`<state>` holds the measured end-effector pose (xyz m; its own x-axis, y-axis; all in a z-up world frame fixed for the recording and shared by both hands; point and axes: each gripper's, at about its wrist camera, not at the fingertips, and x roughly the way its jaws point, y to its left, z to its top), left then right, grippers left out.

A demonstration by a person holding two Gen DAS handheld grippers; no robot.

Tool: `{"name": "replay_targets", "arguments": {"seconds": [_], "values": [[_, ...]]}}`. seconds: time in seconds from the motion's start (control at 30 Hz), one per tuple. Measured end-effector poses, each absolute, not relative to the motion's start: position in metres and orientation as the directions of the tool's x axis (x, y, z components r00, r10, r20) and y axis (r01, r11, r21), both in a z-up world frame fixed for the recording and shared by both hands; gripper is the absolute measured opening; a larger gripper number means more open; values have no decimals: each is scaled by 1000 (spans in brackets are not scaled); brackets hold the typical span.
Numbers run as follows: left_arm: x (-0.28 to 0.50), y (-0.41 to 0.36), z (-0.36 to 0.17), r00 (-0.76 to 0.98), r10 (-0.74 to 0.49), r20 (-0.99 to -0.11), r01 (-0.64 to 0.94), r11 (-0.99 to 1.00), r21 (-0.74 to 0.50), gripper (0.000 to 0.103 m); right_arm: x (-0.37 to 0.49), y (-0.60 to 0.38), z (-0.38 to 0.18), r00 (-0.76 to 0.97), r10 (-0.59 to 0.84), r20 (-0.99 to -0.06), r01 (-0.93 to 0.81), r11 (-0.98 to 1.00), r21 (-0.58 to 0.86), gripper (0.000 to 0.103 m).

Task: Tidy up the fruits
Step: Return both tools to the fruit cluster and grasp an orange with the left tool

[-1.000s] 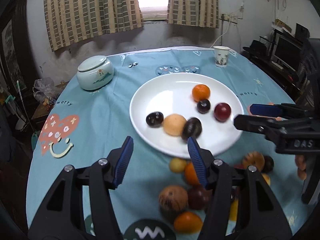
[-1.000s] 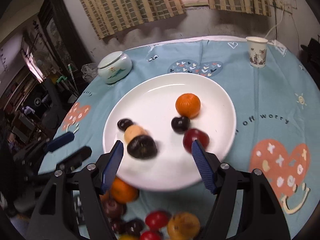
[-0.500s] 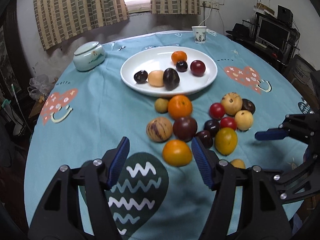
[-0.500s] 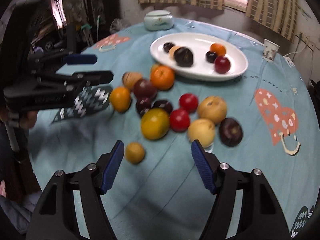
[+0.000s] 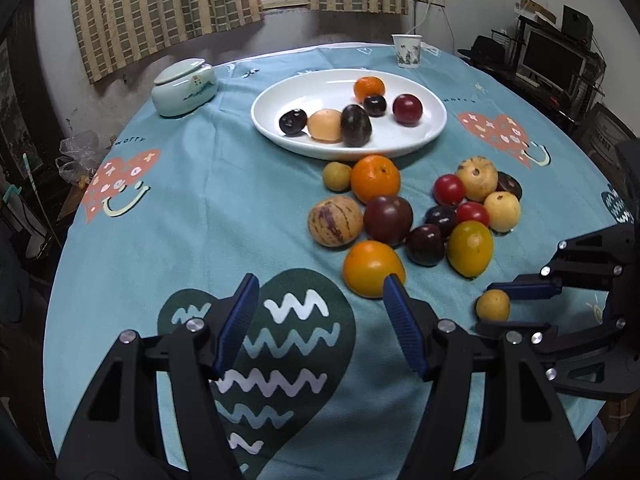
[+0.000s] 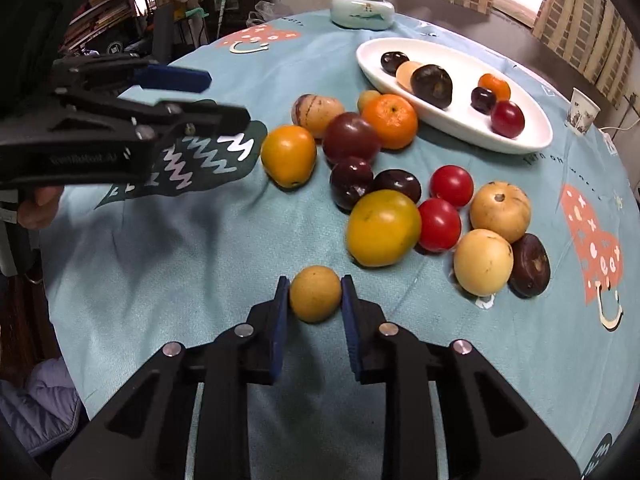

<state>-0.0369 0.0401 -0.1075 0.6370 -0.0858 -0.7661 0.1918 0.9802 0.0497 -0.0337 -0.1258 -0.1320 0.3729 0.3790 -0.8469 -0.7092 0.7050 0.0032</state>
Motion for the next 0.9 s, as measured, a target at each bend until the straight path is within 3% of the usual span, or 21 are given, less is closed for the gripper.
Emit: {"name": "replay_targets", "arguments": {"seconds": [0.9], "values": [[0, 10, -139, 581, -104, -807, 166, 986, -7, 66, -28, -162, -135, 373, 417, -829, -654, 752, 84, 26]]}}
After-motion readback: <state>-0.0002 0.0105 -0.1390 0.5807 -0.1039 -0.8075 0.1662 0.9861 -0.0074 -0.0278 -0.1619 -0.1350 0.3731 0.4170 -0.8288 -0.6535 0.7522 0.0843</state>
